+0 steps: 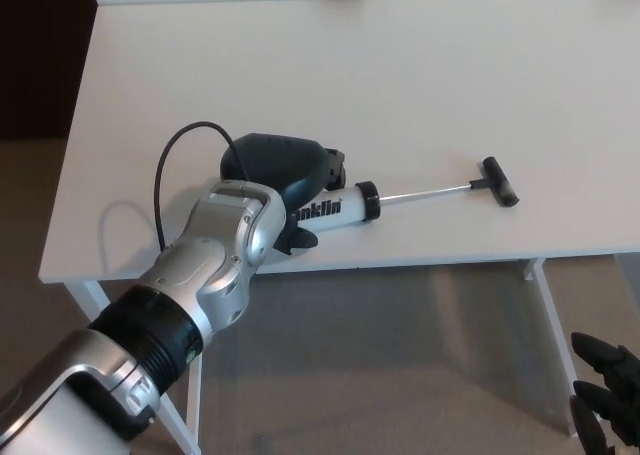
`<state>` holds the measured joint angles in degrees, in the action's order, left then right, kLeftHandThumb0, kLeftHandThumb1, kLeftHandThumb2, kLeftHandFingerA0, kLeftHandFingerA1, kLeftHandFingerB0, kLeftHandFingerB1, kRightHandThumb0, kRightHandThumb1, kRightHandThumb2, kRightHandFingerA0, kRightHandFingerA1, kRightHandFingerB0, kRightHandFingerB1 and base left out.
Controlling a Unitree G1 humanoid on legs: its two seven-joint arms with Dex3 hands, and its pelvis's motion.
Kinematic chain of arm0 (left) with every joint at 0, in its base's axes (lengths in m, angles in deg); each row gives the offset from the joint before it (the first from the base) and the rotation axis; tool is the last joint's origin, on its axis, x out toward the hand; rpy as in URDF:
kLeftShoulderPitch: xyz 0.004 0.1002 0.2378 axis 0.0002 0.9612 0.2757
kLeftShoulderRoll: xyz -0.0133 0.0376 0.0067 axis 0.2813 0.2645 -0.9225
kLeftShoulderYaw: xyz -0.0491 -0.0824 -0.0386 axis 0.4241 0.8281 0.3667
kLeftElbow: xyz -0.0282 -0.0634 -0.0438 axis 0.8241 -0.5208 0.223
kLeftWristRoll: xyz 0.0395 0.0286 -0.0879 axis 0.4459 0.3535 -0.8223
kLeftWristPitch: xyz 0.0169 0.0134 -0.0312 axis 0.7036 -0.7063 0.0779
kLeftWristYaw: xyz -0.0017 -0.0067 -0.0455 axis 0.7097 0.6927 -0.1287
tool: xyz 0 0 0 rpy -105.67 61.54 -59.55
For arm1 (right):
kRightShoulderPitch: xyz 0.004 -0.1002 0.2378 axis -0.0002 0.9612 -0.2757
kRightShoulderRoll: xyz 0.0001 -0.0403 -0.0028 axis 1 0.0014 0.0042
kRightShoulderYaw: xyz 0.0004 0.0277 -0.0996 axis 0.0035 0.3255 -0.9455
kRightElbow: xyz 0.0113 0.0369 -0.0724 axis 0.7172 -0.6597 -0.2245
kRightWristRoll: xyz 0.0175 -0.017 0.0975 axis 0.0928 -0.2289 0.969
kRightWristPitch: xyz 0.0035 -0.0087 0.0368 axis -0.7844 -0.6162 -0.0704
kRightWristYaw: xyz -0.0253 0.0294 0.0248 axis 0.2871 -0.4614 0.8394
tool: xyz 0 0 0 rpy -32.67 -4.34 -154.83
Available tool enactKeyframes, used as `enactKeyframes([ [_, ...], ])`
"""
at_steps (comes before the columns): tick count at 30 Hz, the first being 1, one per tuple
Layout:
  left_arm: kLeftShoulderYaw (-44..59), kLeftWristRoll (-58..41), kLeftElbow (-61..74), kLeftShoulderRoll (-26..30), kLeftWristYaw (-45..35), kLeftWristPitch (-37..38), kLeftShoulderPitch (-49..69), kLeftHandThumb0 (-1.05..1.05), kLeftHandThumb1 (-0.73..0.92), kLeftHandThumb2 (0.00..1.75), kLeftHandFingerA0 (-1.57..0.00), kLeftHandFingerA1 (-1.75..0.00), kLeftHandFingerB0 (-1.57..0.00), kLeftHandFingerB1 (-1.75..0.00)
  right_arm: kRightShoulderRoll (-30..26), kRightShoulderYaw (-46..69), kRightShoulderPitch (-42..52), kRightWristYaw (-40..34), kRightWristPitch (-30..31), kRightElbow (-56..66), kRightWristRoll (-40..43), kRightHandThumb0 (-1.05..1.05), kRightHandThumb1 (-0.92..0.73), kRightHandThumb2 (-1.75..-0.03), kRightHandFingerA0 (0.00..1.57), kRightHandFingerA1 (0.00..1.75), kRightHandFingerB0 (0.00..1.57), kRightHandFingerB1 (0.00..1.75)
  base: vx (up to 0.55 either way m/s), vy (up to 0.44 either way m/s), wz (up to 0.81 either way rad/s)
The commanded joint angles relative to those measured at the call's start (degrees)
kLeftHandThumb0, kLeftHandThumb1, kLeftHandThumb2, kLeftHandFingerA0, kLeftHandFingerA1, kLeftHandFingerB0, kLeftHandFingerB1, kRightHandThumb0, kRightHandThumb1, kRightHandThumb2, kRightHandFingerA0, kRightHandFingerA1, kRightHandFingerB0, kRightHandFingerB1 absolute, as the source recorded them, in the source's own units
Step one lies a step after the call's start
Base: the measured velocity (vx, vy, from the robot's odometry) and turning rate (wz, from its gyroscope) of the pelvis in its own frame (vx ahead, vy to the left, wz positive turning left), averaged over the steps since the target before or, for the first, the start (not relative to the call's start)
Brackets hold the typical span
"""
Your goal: The robot walks towards a desk on which an air pump is kept in the middle. It lifts it up and holds it with its left hand and uses its right hand to compress it by pushing its handle inwards.
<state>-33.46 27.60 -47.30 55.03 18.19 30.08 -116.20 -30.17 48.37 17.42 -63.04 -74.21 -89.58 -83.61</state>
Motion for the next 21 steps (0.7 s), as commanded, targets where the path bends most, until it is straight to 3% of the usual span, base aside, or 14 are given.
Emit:
enactKeyframes([
  [1, -0.05, 2.46, -4.44, 1.35, 15.33, 9.68, 1.81, -0.37, 0.86, 0.70, -0.78, -1.63, -0.69, -0.69, -0.41, 0.45, -0.67, -0.45, 1.44, 1.00, 0.28, -0.71, -0.75, -1.06, 0.10, 0.49, 0.00, 0.34, 0.00, 0.000, 0.00],
  [3, -0.26, 2.65, -4.79, 1.27, 15.85, 9.86, 1.80, -0.38, 0.85, 0.69, -0.77, -1.64, -0.69, -0.75, -0.34, 0.53, -0.78, -0.35, 1.38, 1.00, 0.50, -0.73, -0.76, -1.07, 0.06, 0.47, 0.00, 0.33, 0.00, 0.000, 0.00],
  [4, -0.44, 2.73, -5.18, 1.14, 16.25, 10.12, 1.88, -0.37, 0.84, 0.69, -0.80, -1.63, -0.69, -0.57, -0.40, 0.63, -0.90, -0.11, 1.30, 1.05, 0.75, -0.65, -0.76, -1.10, 0.01, 0.46, 0.00, 0.35, 0.00, 0.000, 0.00],
  [9, -0.58, 2.65, -6.26, 0.82, 17.28, 10.61, 1.91, -0.38, 0.85, 0.70, -0.80, -1.62, -0.68, -0.58, -0.46, 0.75, -1.11, 0.21, 1.08, 1.02, 1.06, -0.65, -0.76, -1.10, 0.01, 0.46, 0.01, 0.35, 0.00, 0.000, 0.00],
  [10, -0.63, 2.70, -6.82, 0.70, 17.82, 10.56, 2.08, -0.36, 0.90, 0.72, -0.80, -1.58, -0.62, -0.96, -0.42, 0.66, -1.26, 0.03, 1.01, 0.93, 0.85, -0.73, -0.76, -1.07, 0.09, 0.48, 0.00, 0.34, 0.00, 0.000, 0.00],
  [12, -0.66, 2.73, -7.31, 0.60, 18.26, 10.58, 2.18, -0.36, 0.90, 0.72, -0.80, -1.58, -0.62, -0.96, -0.39, 0.60, -1.37, -0.10, 0.97, 0.87, 0.69, -0.73, -0.76, -1.07, 0.09, 0.48, 0.00, 0.34, 0.00, 0.000, 0.00],
  [13, -0.71, 2.66, -8.29, 0.34, 18.85, 10.82, 2.29, -0.35, 0.87, 0.65, -0.84, -1.48, -0.72, -0.70, -0.29, 0.59, -1.49, -0.20, 1.11, 0.90, 0.68, -0.67, -0.75, -1.10, 0.04, 0.46, 0.00, 0.35, 0.00, 0.000, 0.00],
  [14, -0.73, 2.59, -9.04, 0.15, 19.30, 11.05, 2.34, -0.35, 0.87, 0.65, -0.84, -1.48, -0.72, -0.70, -0.22, 0.59, -1.56, -0.25, 1.21, 0.92, 0.71, -0.67, -0.75, -1.10, 0.04, 0.46, 0.00, 0.35, 0.00, 0.000, 0.00],
  [15, 0.08, 1.42, -10.25, -0.50, 19.18, 11.48, 2.35, -0.28, 0.72, 0.64, -0.84, -1.59, -0.78, -0.57, -0.18, 0.58, -1.70, -0.27, 1.20, 0.90, 0.72, -0.65, -0.76, -1.10, 0.02, 0.45, 0.02, 0.35, 0.00, 0.000, 0.00],
  [16, 1.12, 0.01, -11.68, -1.27, 19.02, 12.06, 2.30, -0.28, 0.72, 0.64, -0.84, -1.59, -0.78, -0.57, -0.17, 0.56, -1.86, -0.27, 1.13, 0.85, 0.69, -0.65, -0.76, -1.10, 0.02, 0.45, 0.02, 0.35, 0.00, 0.000, 0.00],
  [17, 2.03, -1.08, -12.53, -1.78, 18.40, 12.08, 2.16, -0.17, 0.73, 0.57, -0.70, -1.75, -0.47, -1.57, -0.10, 0.54, -1.84, -0.31, 1.32, 1.08, 0.71, -0.65, -0.76, -1.10, 0.02, 0.45, 0.01, 0.35, 0.00, 0.000, 0.00],
  [18, 2.59, -1.65, -13.13, -2.09, 18.05, 12.11, 2.03, -0.17, 0.73, 0.57, -0.70, -1.75, -0.47, -1.57, -0.05, 0.53, -1.81, -0.33, 1.48, 1.26, 0.73, -0.65, -0.76, -1.10, 0.02, 0.45, 0.01, 0.35, 0.00, 0.000, 0.00],
  [19, 5.89, -5.68, -13.87, -2.99, 14.64, 12.29, 1.75, 0.02, 0.75, 0.56, -0.74, -1.74, -0.57, -1.63, -0.04, 0.56, -1.70, -0.32, 1.19, 1.42, 0.76, -0.65, -0.75, -1.10, 0.02, 0.45, 0.02, 0.37, 0.00, 0.000, 0.00],
  [21, 8.35, -8.56, -14.54, -3.67, 12.22, 12.56, 1.50, 0.02, 0.75, 0.56, -0.74, -1.74, -0.57, -1.63, -0.04, 0.58, -1.62, -0.30, 0.98, 1.53, 0.79, -0.65, -0.75, -1.10, 0.02, 0.45, 0.02, 0.37, 0.00, 0.000, 0.00],
])
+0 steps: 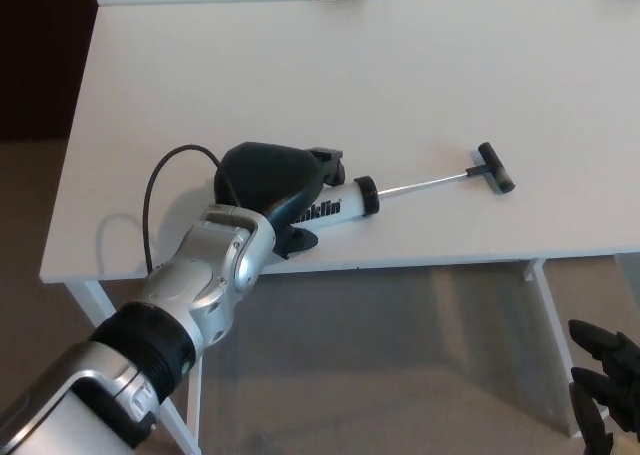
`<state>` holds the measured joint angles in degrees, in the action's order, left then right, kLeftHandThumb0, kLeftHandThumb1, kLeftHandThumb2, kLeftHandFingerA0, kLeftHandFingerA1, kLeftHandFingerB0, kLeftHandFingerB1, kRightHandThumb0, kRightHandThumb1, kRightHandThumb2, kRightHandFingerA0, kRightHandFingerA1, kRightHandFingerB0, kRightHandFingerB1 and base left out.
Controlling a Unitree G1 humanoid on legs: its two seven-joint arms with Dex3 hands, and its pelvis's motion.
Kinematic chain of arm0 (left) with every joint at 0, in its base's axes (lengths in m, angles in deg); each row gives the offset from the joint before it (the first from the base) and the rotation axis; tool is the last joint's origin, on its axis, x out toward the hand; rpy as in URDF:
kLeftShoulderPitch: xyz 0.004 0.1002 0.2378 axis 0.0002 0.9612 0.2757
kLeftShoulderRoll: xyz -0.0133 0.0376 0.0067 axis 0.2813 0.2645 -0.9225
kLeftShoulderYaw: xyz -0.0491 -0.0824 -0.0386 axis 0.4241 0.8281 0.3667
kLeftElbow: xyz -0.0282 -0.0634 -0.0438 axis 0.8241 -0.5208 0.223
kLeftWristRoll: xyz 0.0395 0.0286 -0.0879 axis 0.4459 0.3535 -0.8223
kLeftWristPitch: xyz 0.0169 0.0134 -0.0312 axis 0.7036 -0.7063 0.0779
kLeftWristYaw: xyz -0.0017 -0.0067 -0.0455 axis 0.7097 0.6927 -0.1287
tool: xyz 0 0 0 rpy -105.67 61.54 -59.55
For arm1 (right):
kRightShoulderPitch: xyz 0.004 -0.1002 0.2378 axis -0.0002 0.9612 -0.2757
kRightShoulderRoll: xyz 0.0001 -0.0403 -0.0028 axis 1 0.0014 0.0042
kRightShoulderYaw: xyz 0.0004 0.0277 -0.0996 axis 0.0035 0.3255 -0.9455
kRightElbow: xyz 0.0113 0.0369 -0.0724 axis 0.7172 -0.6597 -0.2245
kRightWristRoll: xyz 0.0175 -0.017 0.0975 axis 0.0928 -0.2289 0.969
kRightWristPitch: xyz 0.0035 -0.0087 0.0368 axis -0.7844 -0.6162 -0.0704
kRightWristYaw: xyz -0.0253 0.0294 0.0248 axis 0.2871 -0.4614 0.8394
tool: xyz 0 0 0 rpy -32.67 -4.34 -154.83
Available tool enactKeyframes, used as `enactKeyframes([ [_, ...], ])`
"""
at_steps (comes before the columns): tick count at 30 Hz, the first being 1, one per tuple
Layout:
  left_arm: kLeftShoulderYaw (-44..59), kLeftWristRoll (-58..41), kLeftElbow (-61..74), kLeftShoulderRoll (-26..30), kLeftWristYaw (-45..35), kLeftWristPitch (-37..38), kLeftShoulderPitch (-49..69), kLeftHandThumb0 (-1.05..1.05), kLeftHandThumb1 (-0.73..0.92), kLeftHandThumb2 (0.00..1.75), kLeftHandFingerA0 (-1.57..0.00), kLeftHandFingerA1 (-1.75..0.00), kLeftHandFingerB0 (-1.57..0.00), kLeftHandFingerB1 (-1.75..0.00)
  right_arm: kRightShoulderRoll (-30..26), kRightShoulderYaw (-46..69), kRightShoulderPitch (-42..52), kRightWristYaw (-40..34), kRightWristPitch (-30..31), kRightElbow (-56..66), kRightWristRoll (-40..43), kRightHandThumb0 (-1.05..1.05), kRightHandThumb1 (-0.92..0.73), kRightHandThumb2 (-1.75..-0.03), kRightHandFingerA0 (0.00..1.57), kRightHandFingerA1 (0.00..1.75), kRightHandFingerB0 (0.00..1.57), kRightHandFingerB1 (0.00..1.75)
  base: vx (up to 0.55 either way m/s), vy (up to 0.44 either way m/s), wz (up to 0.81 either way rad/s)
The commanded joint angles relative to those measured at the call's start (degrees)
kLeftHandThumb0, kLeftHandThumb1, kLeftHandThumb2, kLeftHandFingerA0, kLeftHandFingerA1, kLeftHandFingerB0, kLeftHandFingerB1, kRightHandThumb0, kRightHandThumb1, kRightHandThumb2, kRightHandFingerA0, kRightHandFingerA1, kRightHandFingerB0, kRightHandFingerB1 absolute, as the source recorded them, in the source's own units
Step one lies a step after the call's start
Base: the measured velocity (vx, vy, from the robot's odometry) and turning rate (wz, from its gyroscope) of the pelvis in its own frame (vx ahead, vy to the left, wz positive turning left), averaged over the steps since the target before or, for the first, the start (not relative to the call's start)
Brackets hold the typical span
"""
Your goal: The robot walks towards a desk on which an air pump is kept in the middle. It lifts it up and holds it with its left hand and uses its right hand to compress it by pushing its handle inwards.
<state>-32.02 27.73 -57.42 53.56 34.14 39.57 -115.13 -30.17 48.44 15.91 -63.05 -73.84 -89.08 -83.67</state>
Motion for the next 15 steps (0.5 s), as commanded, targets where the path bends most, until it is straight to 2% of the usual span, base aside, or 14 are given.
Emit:
enactKeyframes([
  [1, 10.68, -12.83, -4.60, -3.13, -6.89, 2.09, 0.03, -0.04, 0.52, 0.92, -1.16, -1.36, -0.93, -1.24, 0.04, 0.57, -0.18, -0.18, 0.30, 0.93, 1.05, -0.66, -0.75, -1.10, 0.01, 0.44, 0.03, 0.36, 0.00, 0.000, 0.00],
  [2, 14.55, -16.51, -4.83, -4.12, -9.72, 0.93, -0.42, -0.04, 0.52, 0.92, -1.16, -1.36, -0.93, -1.24, 0.15, 0.63, -0.29, -0.05, 0.08, 0.79, 1.30, -0.66, -0.75, -1.10, 0.01, 0.44, 0.03, 0.36, 0.00, 0.000, 0.00],
  [5, 17.90, -19.39, -5.15, -4.86, -11.86, 0.78, -0.60, 0.01, 0.52, 0.98, -1.18, -1.38, -0.96, -1.26, 0.27, 0.59, -0.24, 0.03, 0.22, 1.04, 1.42, -0.66, -0.75, -1.10, 0.01, 0.44, 0.02, 0.36, 0.00, 0.000, 0.00],
  [6, 21.06, -22.64, -5.86, -4.92, -14.43, 0.95, -1.22, -0.02, 0.67, 0.87, -0.95, -1.68, -0.80, -1.44, 0.33, 0.52, -0.06, -0.06, 0.40, 1.45, 1.33, -0.66, -0.75, -1.10, 0.01, 0.44, 0.03, 0.36, 0.00, 0.000, 0.00],
  [7, 23.32, -24.86, -6.39, -4.95, -16.29, 1.09, -1.68, -0.02, 0.67, 0.87, -0.95, -1.68, -0.80, -1.44, 0.37, 0.47, 0.06, -0.13, 0.53, 1.73, 1.26, -0.66, -0.75, -1.10, 0.01, 0.44, 0.03, 0.36, 0.00, 0.000, 0.00],
  [8, 26.44, -27.86, -6.90, -4.91, -18.55, 0.83, -2.28, -0.11, 0.54, 1.02, -1.22, -1.32, -0.95, -1.13, 0.59, 0.48, 0.25, -0.34, 0.55, 2.23, 1.27, -0.66, -0.74, -1.10, 0.02, 0.45, 0.03, 0.37, 0.00, 0.000, 0.00],
  [9, 27.48, -28.63, -6.94, -4.94, -19.10, 0.57, -2.40, -0.11, 0.54, 1.02, -1.22, -1.32, -0.95, -1.13, 0.74, 0.51, 0.31, -0.44, 0.50, 2.42, 1.34, -0.66, -0.74, -1.10, 0.02, 0.45, 0.03, 0.37, 0.00, 0.000, 0.00],
  [10, 29.08, -30.19, -6.47, -4.70, -20.56, 0.05, -2.39, -0.11, 0.66, 0.87, -1.03, -1.50, -0.90, -1.27, 1.43, 0.57, 0.86, -0.50, -0.36, 3.56, 2.03, -0.67, -0.73, -1.10, 0.02, 0.47, 0.03, 0.38, 0.00, 0.000, 0.00],
  [13, 30.95, -31.54, -5.97, -4.49, -22.32, -0.40, -2.36, -0.11, 0.66, 0.87, -1.03, -1.50, -0.90, -1.27, 2.25, 0.65, 1.54, -0.50, -1.38, 4.90, 2.82, -0.67, -0.73, -1.10, 0.02, 0.47, 0.03, 0.38, 0.00, 0.000, 0.00],
  [14, 32.01, -32.42, -5.80, -4.20, -23.80, -0.61, -2.44, -0.12, 0.69, 0.82, -1.05, -1.47, -0.88, -1.26, 2.80, 0.66, 2.38, -0.62, -1.63, 6.64, 3.30, -0.76, -0.74, -1.07, 0.08, 0.49, 0.00, 0.37, 0.00, 0.000, 0.00],
  [15, 32.84, -32.89, -5.77, -3.77, -25.00, -0.67, -2.61, -0.11, 0.70, 0.77, -1.02, -1.55, -0.87, -1.29, 3.42, 0.70, 3.54, -0.71, -1.81, 8.88, 3.90, -0.76, -0.73, -1.07, 0.10, 0.49, 0.00, 0.38, 0.00, 0.000, 0.00],
])
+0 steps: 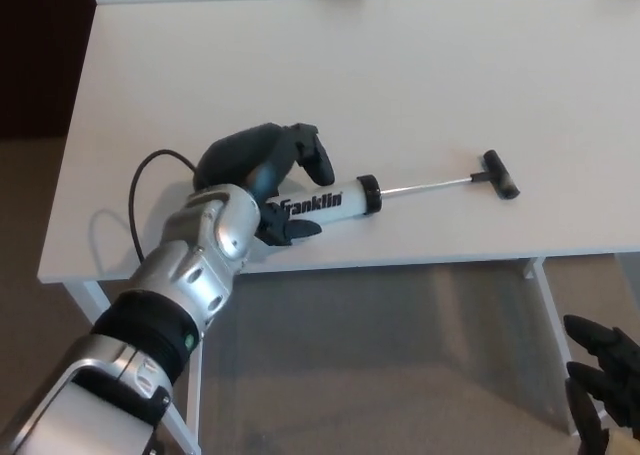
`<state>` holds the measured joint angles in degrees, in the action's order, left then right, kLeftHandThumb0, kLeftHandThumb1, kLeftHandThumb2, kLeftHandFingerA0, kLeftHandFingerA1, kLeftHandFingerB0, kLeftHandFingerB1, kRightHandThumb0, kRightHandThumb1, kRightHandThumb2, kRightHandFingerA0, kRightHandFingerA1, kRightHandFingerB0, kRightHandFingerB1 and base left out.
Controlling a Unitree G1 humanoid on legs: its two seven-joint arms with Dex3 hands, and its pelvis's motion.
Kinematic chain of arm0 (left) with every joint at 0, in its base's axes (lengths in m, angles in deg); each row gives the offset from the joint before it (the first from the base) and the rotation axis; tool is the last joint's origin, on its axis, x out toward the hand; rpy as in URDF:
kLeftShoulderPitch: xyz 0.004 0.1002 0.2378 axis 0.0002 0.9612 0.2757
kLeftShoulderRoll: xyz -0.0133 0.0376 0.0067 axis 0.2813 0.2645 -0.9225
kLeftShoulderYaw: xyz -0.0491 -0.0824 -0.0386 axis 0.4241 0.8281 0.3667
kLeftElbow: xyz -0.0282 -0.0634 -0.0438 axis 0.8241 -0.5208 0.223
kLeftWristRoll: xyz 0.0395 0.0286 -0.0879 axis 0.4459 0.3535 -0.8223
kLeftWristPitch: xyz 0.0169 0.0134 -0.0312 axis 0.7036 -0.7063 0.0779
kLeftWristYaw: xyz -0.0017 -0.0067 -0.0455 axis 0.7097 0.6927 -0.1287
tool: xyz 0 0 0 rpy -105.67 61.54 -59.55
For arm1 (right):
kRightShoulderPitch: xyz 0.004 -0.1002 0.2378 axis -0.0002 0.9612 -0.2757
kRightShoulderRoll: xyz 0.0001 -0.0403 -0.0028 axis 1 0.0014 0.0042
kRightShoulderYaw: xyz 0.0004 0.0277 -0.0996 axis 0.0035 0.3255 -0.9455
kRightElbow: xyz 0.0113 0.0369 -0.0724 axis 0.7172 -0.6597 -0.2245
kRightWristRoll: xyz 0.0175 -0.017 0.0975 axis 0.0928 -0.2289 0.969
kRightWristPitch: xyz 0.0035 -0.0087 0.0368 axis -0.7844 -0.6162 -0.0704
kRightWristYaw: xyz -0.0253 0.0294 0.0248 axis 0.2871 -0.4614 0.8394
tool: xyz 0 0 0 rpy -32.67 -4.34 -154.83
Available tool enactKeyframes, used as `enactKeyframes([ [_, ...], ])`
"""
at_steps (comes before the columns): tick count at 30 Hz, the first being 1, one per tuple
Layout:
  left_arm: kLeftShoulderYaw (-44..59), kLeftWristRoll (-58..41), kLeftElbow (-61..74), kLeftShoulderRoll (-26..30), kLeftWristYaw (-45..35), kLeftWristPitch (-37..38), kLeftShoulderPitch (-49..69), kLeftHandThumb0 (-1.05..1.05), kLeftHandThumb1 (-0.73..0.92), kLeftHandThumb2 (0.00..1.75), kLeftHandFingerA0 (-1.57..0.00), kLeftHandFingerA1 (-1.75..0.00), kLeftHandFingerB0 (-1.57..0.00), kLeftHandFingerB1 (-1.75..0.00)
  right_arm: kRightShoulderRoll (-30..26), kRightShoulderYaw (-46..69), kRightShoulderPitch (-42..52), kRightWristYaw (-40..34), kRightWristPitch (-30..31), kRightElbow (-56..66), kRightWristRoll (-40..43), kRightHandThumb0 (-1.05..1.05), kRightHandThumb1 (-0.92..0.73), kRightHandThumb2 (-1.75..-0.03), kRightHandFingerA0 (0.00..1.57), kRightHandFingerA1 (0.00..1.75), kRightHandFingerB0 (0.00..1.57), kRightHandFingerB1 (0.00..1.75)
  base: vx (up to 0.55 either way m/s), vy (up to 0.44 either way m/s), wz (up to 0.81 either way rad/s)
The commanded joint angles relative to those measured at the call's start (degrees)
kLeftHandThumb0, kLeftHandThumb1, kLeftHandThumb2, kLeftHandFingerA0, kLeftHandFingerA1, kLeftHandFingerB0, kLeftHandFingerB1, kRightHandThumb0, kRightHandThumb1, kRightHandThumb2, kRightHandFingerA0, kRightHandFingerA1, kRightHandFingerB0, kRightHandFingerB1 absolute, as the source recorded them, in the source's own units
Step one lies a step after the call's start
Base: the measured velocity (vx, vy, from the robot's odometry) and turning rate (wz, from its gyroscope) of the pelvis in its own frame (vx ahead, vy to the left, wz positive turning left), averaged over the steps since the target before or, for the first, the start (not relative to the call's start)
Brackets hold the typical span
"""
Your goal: The robot walks towards a desk on which an air pump is kept in the middle. It lifts it up and holds it with its left hand and uses its right hand to compress it by pushing its handle inwards.
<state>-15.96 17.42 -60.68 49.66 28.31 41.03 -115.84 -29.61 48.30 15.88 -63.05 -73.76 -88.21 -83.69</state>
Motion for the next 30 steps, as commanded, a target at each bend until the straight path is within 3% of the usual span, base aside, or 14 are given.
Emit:
enactKeyframes([
  [1, 17.44, -22.83, -2.50, 0.42, -20.05, -2.17, -2.03, -0.11, 0.70, 0.77, -1.02, -1.55, -0.87, -1.29, 3.33, 0.89, 4.42, -0.75, -2.00, 9.63, 4.32, -0.76, -0.73, -1.07, 0.10, 0.49, 0.00, 0.38, 0.00, 0.000, 0.00],
  [3, 17.89, -22.90, -2.51, 0.57, -20.60, -2.17, -2.12, -0.11, 0.70, 0.77, -1.02, -1.55, -0.87, -1.29, 3.65, 0.95, 4.93, -0.74, -2.03, 10.62, 4.54, -0.76, -0.73, -1.07, 0.10, 0.49, 0.00, 0.38, 0.00, 0.000, 0.00],
  [4, 17.95, -22.48, -2.39, 0.95, -20.82, -2.05, -2.23, -0.10, 0.69, 0.78, -1.00, -1.55, -0.85, -1.31, 4.09, 1.23, 6.01, -0.58, -2.31, 12.49, 5.32, -0.64, -0.92, -0.72, 0.13, 0.38, 0.07, 0.31, 0.00, 0.000, 0.00],
  [5, 18.03, -22.12, -2.30, 1.16, -20.97, -1.96, -2.30, -0.10, 0.69, 0.78, -1.00, -1.55, -0.85, -1.31, 4.38, 1.44, 6.71, -0.45, -2.47, 13.72, 5.82, -0.64, -0.92, -0.72, 0.13, 0.38, 0.07, 0.31, 0.00, 0.000, 0.00],
  [6, 18.56, -22.26, -2.20, 1.58, -21.51, -2.44, -2.65, -0.09, 0.73, 0.77, -1.01, -1.52, -0.85, -1.29, 4.99, 1.93, 8.47, -0.40, -2.57, 17.14, 7.22, -0.34, -0.64, -1.18, 0.00, 0.49, 0.00, 0.50, 0.00, 0.000, 0.00],
  [10, 20.30, -22.84, -2.49, 2.12, -22.59, -3.28, -3.45, -0.07, 0.73, 0.81, -1.03, -1.53, -0.87, -1.31, 6.11, 3.12, 12.27, -0.40, -2.15, 25.65, 10.24, -0.34, -0.65, -1.18, 0.00, 0.49, 0.00, 0.50, 0.00, 0.000, 0.00],
  [15, 23.72, -25.62, -3.28, 3.21, -26.84, -4.86, -4.64, -0.07, 0.66, 0.99, -1.02, -1.56, -0.87, -1.34, 6.77, 5.76, 14.72, -1.40, 3.55, 42.28, 19.26, -0.36, -0.60, -1.16, 0.01, 0.51, 0.00, 0.51, 0.00, 0.000, 0.00],
  [22, 25.58, -27.21, -3.80, 4.10, -30.33, -7.62, -6.32, -0.09, 0.56, 1.08, -1.00, -1.54, -0.90, -1.32, 4.57, 9.67, 9.59, -2.74, 7.66, 48.13, 23.05, -0.37, -0.57, -1.15, 0.01, 0.52, 0.00, 0.51, 0.00, 0.000, 0.00],
  [23, 25.83, -27.36, -3.60, 4.11, -30.59, -7.97, -6.39, -0.11, 0.57, 1.05, -1.01, -1.52, -0.89, -1.30, 4.23, 10.35, 8.21, -3.13, 8.60, 48.60, 23.58, -0.80, -0.92, -0.71, 0.13, 0.47, 0.08, 0.39, 0.00, 0.000, 0.00],
  [24, 26.03, -27.47, -3.21, 4.16, -30.94, -8.17, -6.31, -0.11, 0.54, 1.07, -1.02, -1.50, -0.90, -1.28, 3.99, 10.90, 6.59, -3.48, 9.49, 48.67, 23.90, -0.86, -0.75, -1.13, 0.11, 0.54, 0.00, 0.45, 0.00, 0.000, 0.00],
  [27, 26.30, -27.49, -2.83, 4.19, -31.34, -8.37, -6.21, -0.11, 0.54, 1.07, -1.02, -1.50, -0.90, -1.28, 3.94, 11.45, 5.08, -3.75, 10.72, 48.81, 24.16, -0.86, -0.75, -1.13, 0.11, 0.54, 0.00, 0.45, 0.00, 0.000, 0.00],
  [28, 26.73, -27.90, -2.54, 4.22, -31.71, -8.66, -6.18, -0.10, 0.56, 1.07, -1.07, -1.46, -0.91, -1.26, 4.00, 11.65, 4.07, -3.83, 11.26, 48.54, 24.14, -0.81, -0.92, -0.74, 0.12, 0.48, 0.09, 0.41, 0.00, 0.000, 0.00],
  [29, 27.08, -28.19, -2.37, 4.23, -31.99, -8.91, -6.18, -0.10, 0.56, 1.07, -1.07, -1.46, -0.91, -1.26, 4.08, 11.85, 3.41, -3.86, 11.78, 48.45, 24.17, -0.81, -0.92, -0.74, 0.12, 0.48, 0.09, 0.41, 0.00, 0.000, 0.00],
  [30, 27.53, -28.75, -1.63, 4.39, -32.58, -9.35, -5.95, -0.10, 0.58, 1.06, -1.11, -1.38, -0.92, -1.22, 4.18, 11.90, 2.17, -4.04, 12.51, 48.01, 24.26, -0.38, -0.56, -1.15, 0.02, 0.53, 0.00, 0.51, 0.00, 0.000, 0.00],
])
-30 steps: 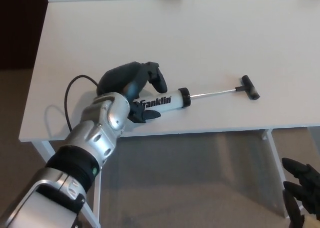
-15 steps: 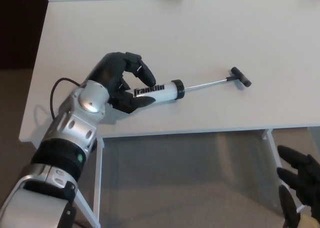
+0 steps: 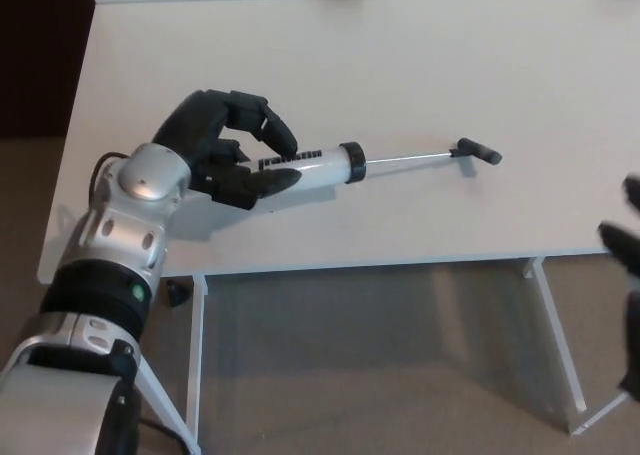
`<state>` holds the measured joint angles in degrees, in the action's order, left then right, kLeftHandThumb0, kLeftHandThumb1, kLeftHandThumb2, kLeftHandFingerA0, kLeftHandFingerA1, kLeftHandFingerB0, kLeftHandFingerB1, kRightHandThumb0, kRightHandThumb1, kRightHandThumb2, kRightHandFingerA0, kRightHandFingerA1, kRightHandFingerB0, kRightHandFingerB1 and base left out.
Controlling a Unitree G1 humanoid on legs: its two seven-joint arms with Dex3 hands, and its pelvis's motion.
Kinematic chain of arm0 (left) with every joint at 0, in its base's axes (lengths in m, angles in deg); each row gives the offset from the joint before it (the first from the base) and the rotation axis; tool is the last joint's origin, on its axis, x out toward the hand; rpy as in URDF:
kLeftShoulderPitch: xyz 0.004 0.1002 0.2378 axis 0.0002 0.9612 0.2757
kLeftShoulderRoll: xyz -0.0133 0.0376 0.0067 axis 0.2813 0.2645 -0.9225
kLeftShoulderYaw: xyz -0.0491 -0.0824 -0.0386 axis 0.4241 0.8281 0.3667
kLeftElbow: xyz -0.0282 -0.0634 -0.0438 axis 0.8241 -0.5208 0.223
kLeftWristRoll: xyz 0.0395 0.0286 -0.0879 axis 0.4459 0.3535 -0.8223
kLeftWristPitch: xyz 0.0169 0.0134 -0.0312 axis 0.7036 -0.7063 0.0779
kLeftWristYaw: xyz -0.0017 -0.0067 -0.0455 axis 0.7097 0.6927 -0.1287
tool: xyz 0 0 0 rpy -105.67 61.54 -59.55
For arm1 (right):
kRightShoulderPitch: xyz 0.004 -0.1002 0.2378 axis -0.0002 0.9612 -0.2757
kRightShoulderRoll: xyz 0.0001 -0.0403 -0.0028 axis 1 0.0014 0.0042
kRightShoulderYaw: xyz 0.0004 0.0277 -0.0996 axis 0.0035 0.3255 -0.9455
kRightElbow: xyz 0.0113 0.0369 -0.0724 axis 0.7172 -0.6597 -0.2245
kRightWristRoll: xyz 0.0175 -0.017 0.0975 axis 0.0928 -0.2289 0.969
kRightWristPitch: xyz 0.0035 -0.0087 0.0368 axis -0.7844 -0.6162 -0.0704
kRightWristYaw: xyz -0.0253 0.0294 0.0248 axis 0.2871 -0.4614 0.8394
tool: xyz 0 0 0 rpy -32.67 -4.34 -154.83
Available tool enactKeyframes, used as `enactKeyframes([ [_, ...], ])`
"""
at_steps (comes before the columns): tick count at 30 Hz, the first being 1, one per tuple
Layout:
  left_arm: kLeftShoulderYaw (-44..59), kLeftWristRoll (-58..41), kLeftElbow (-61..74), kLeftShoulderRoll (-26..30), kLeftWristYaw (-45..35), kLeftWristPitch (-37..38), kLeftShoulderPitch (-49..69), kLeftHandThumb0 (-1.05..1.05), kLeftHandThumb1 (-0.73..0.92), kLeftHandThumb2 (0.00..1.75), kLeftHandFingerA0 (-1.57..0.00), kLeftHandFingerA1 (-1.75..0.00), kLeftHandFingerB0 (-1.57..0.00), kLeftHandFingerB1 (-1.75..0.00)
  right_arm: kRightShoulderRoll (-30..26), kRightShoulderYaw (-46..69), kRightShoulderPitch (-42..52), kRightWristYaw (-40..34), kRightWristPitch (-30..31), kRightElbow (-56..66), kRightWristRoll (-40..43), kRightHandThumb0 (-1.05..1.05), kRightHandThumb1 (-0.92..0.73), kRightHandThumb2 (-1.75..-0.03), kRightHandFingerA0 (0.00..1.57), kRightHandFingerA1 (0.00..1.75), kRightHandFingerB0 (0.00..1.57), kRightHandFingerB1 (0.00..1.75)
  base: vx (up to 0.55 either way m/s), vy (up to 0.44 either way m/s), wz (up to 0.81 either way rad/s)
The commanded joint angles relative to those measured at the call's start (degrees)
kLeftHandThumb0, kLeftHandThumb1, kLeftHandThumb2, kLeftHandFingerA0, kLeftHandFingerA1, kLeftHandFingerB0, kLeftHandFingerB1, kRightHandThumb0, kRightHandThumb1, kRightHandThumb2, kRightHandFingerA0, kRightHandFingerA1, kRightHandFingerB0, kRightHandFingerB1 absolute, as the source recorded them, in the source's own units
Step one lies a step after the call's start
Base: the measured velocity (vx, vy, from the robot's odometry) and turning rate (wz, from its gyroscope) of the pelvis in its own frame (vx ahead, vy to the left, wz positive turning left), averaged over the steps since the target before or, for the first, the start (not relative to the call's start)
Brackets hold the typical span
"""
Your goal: The robot walks towards a desk on which an air pump is kept in the middle. It lifts it up and holds it with its left hand and uses its right hand to compress it by pushing its handle inwards.
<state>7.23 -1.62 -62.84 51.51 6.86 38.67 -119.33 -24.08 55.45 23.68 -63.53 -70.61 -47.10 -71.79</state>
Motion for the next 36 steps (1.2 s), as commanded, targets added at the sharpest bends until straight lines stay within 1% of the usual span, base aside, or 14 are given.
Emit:
enactKeyframes([
  [1, 4.65, -10.09, 1.05, 2.67, -11.58, -7.32, -2.30, -0.10, 0.58, 1.06, -1.11, -1.38, -0.92, -1.22, -1.27, 4.83, -6.50, -3.68, 10.03, 6.68, 12.49, -0.38, -0.56, -1.15, 0.02, 0.53, 0.00, 0.51, 0.00, 0.000, 0.00],
  [2, 4.65, -10.09, 1.05, 2.67, -11.58, -7.32, -2.30, -0.10, 0.58, 1.06, -1.11, -1.38, -0.92, -1.22, -1.27, 4.83, -6.50, -3.68, 10.03, 6.68, 12.49, -0.38, -0.56, -1.15, 0.02, 0.53, 0.00, 0.51, 0.00, 0.000, 0.00],
  [3, 5.87, -12.15, 2.47, 3.22, -14.17, -8.59, -2.07, -0.15, 0.62, 0.99, -1.13, -1.35, -0.90, -1.16, -1.10, 4.75, -8.77, -3.89, 10.51, 4.97, 11.98, -0.79, -0.74, -1.09, 0.11, 0.53, 0.02, 0.45, 0.00, 0.000, 0.00],
  [6, 7.97, -15.61, 5.66, 4.02, -18.01, -12.17, -1.63, -0.16, 0.60, 1.00, -1.15, -1.31, -0.95, -1.12, -0.89, 4.81, -13.84, -4.15, 10.84, 0.40, 10.49, -0.72, -0.73, -1.12, 0.10, 0.55, 0.01, 0.47, 0.00, 0.000, 0.00],
  [9, 8.43, -17.39, 9.77, 4.42, -19.96, -15.95, -0.89, -0.15, 0.58, 1.02, -1.16, -1.29, -0.96, -1.11, -1.59, 5.39, -18.98, -4.40, 10.83, -4.62, 9.37, -0.72, -0.76, -1.16, 0.00, 0.50, 0.06, 0.40, 0.00, 0.000, 0.00],
  [10, 8.58, -18.32, 12.05, 4.78, -21.17, -17.99, -0.40, -0.16, 0.62, 0.93, -1.14, -1.31, -0.93, -1.15, -2.13, 5.79, -21.77, -4.47, 10.93, -7.34, 9.01, -0.73, -0.92, -0.83, 0.02, 0.42, 0.03, 0.31, 0.00, 0.000, 0.00],
  [11, 8.68, -18.92, 13.72, 5.02, -21.97, -19.49, 0.00, -0.16, 0.62, 0.93, -1.14, -1.31, -0.93, -1.15, -2.47, 6.09, -23.64, -4.46, 11.02, -9.15, 8.78, -0.73, -0.92, -0.83, 0.02, 0.42, 0.03, 0.31, 0.00, 0.000, 0.00],
  [12, 8.88, -19.98, 16.06, 5.49, -23.12, -21.77, 0.68, -0.14, 0.67, 0.78, -1.09, -1.31, -0.92, -1.11, -2.71, 6.67, -26.60, -5.09, 11.72, -12.08, 8.83, -0.72, -0.92, -0.81, 0.02, 0.38, 0.04, 0.28, 0.00, 0.000, 0.00],
  [17, 9.18, -21.92, 20.80, 6.35, -25.13, -25.93, 2.32, -0.13, 0.67, 0.79, -1.08, -1.30, -0.94, -1.12, -2.88, 7.89, -31.64, -5.95, 12.81, -17.67, 8.93, -0.63, -0.92, -0.83, 0.05, 0.32, 0.02, 0.23, 0.00, 0.000, 0.00],
  [18, 9.43, -22.74, 21.81, 6.77, -26.16, -26.32, 2.94, -0.10, 0.71, 0.78, -1.00, -1.33, -0.87, -1.16, -2.83, 8.23, -33.21, -5.98, 12.60, -20.48, 8.98, -0.72, -0.92, -0.79, 0.08, 0.36, 0.08, 0.24, 0.00, 0.000, 0.00],
  [20, 9.60, -23.35, 22.64, 7.07, -26.88, -26.69, 3.42, -0.10, 0.71, 0.78, -1.00, -1.33, -0.87, -1.16, -2.78, 8.49, -34.36, -5.98, 12.42, -22.53, 9.00, -0.72, -0.92, -0.79, 0.08, 0.36, 0.08, 0.24, 0.00, 0.000, 0.00],
  [21, 9.89, -23.98, 23.60, 7.63, -27.69, -27.00, 4.21, -0.12, 0.74, 0.70, -1.04, -1.33, -0.88, -1.15, -2.35, 9.07, -36.21, -6.09, 12.27, -26.38, 9.58, -0.78, -0.78, -1.07, 0.04, 0.44, 0.03, 0.39, 0.00, 0.000, 0.00],
  [29, 11.50, -26.23, 30.53, 11.70, -29.94, -30.43, 10.39, -0.13, 0.74, 0.74, -1.06, -1.30, -0.92, -1.11, 0.04, 8.43, -42.24, -3.53, 9.30, -42.81, 9.56, -0.72, -0.74, -1.06, 0.02, 0.42, 0.11, 0.38, 0.00, 0.000, 0.00],
  [36, 10.66, -27.10, 37.22, 13.82, -31.17, -32.17, 16.98, -0.13, 0.74, 0.69, -1.05, -1.33, -0.91, -1.18, -0.21, 8.51, -46.76, 1.47, 6.32, -52.49, 10.90, -0.86, -0.81, -1.12, 0.03, 0.27, 0.12, 0.25, 0.00, 0.000, 0.00],
])
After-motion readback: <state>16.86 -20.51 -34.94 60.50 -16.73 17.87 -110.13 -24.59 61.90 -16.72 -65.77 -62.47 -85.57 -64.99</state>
